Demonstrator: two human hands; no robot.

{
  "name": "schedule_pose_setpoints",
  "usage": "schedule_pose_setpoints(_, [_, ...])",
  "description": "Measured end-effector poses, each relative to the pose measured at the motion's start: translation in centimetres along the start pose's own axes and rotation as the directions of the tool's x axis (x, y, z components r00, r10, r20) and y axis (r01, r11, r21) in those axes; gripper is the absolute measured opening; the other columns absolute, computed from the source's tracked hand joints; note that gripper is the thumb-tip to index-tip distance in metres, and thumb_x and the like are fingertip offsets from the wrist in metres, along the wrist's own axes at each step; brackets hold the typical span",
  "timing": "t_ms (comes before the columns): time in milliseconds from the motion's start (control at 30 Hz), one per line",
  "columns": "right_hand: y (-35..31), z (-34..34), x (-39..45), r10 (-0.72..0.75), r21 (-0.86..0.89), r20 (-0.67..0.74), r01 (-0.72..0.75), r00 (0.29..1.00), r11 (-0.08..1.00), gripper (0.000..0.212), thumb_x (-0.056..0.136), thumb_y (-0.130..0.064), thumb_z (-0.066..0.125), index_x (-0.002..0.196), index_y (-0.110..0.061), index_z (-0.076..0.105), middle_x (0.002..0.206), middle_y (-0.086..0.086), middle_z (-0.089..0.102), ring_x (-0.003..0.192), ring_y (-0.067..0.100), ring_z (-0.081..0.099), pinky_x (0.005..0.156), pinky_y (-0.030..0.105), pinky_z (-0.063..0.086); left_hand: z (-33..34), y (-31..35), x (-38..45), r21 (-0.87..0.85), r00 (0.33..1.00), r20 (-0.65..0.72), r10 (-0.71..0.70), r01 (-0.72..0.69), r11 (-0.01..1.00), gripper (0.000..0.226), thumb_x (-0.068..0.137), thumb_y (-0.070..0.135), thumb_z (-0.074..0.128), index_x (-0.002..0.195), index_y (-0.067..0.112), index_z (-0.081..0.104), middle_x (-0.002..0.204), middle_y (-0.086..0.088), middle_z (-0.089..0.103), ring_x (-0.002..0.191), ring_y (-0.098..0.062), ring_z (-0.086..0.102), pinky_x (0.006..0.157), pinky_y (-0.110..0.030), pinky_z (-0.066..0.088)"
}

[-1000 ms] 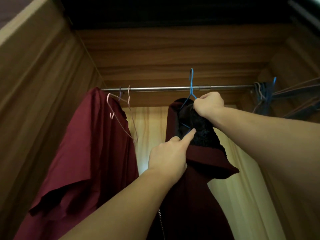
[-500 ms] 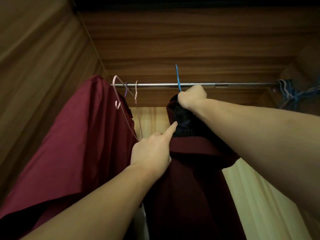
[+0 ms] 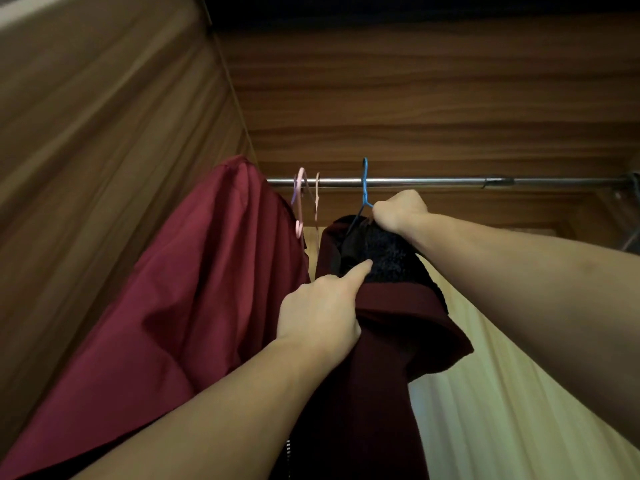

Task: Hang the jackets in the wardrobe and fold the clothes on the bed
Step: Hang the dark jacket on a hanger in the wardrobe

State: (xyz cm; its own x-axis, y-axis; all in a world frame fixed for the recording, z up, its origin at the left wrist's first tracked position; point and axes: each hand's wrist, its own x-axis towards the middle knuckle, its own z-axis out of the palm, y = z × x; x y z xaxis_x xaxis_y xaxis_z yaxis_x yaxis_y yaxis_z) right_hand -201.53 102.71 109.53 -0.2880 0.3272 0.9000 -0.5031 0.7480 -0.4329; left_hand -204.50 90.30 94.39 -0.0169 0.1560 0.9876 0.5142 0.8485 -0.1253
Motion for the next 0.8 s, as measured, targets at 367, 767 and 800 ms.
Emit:
schedule_pose_setpoints(367, [-2.6, 2.4, 2.0, 0.003, -0.08, 0.054, 0.001, 0.999, 0.997, 0.026, 0.085, -0.023, 0.061, 0.099, -0.001, 0.061, 0.108, 0.014, 0.061, 0.099, 0.029, 0.06, 0.063, 0.029, 0.04, -0.4, -2.1, 2.3, -0.08, 1.0, 0.012, -0.009, 0.01, 0.997, 0.077, 0.08, 0.007, 0.053, 0.146, 0.042, 0.032, 0.127, -0.005, 0.062, 0.11, -0.032, 0.06, 0.088, -0.033, 0.047])
schedule_pose_setpoints(767, [0.0, 1.9, 2.2, 0.067, -0.1, 0.056, -0.061, 0.996, 0.993, 0.021, 0.085, -0.026, 0.06, 0.09, -0.006, 0.054, 0.084, 0.007, 0.054, 0.073, 0.025, 0.053, 0.065, 0.028, 0.039, 1.5, -0.4, 1.2, -0.085, 0.999, 0.001, -0.055, 0.054, 0.995, 0.07, 0.083, 0.02, 0.051, 0.14, 0.052, 0.026, 0.121, -0.002, 0.062, 0.103, -0.034, 0.061, 0.075, -0.035, 0.043])
schedule_pose_setpoints(800, [0.1, 1.4, 2.4, 0.065, -0.114, 0.049, -0.059, 0.997, 0.992, 0.02, 0.084, -0.025, 0.059, 0.086, -0.005, 0.052, 0.085, 0.007, 0.054, 0.073, 0.025, 0.053, 0.066, 0.028, 0.039, 1.6, 0.2, 1.4, -0.093, 0.999, 0.0, -0.052, 0.052, 0.994, 0.07, 0.083, 0.02, 0.051, 0.14, 0.052, 0.026, 0.119, -0.002, 0.062, 0.102, -0.034, 0.061, 0.072, -0.034, 0.04])
